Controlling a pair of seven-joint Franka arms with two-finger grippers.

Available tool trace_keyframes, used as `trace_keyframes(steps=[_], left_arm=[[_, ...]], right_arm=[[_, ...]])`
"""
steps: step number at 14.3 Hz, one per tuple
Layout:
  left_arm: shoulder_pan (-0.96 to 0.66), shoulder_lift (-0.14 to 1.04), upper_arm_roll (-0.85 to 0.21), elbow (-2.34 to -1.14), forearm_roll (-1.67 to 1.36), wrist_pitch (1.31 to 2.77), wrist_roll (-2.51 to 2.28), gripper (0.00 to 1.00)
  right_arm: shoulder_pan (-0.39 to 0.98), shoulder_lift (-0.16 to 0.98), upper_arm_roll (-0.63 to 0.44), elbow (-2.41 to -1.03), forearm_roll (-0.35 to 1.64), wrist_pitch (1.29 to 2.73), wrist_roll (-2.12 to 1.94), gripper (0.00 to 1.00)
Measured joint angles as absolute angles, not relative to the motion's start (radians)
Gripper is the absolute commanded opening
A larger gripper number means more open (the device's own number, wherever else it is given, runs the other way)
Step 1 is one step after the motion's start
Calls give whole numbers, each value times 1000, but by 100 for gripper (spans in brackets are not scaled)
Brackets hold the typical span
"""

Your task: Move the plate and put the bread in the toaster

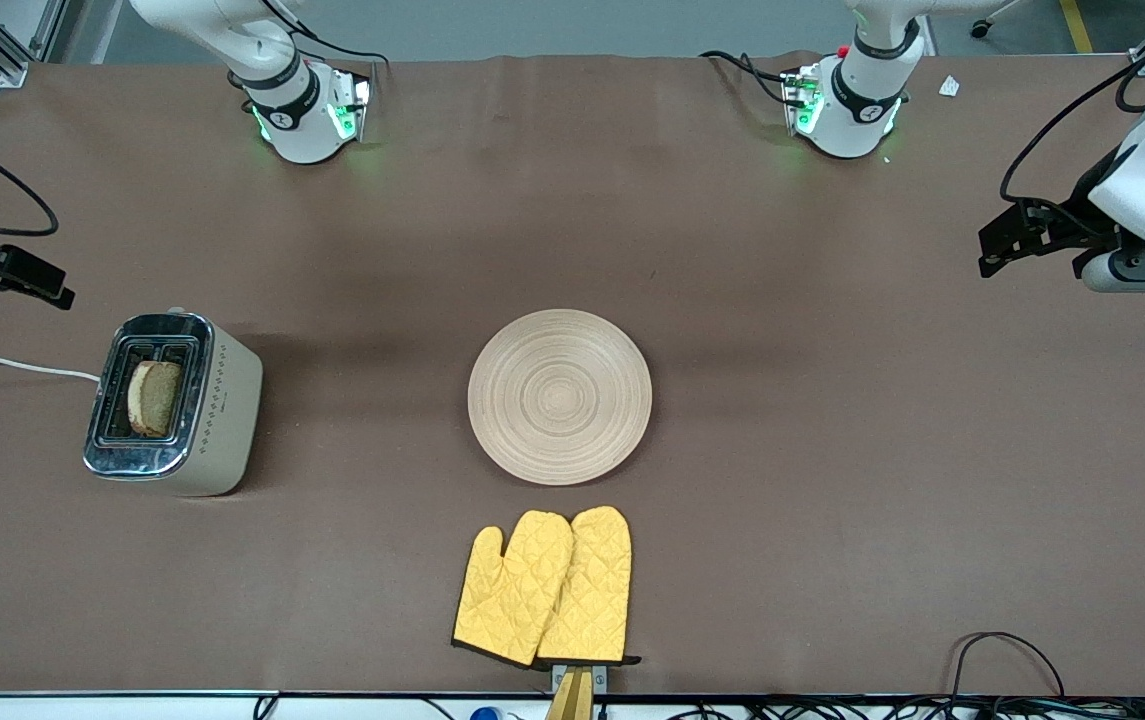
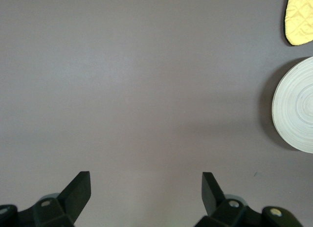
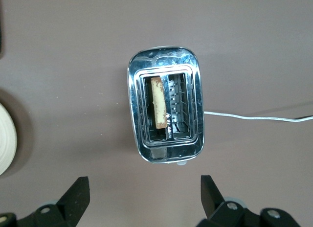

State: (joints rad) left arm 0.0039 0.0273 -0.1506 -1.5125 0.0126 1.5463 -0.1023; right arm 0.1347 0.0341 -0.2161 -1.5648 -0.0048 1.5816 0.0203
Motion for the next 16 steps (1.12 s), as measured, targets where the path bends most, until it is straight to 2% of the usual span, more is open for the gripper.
trace_keyframes(steps=[2,4,9,16], left_arm=[[4,27,-150,-1504,13,1546,-102,100],[5,27,-150,-1498,13,1546,-102,100],[4,27,-150,-1492,27,1546,-102,100],[3,27,-151,-1486,28,1515,-102,100]], right_arm=[[31,16,-96,-1565,-5,1570,21,100],[-37,1,-19,-1565,-5,1559,22,100],[-56,-20,0,-1529,-5,1509,26,100],[-55,-22,8,-1498,-5,1515,38,100]])
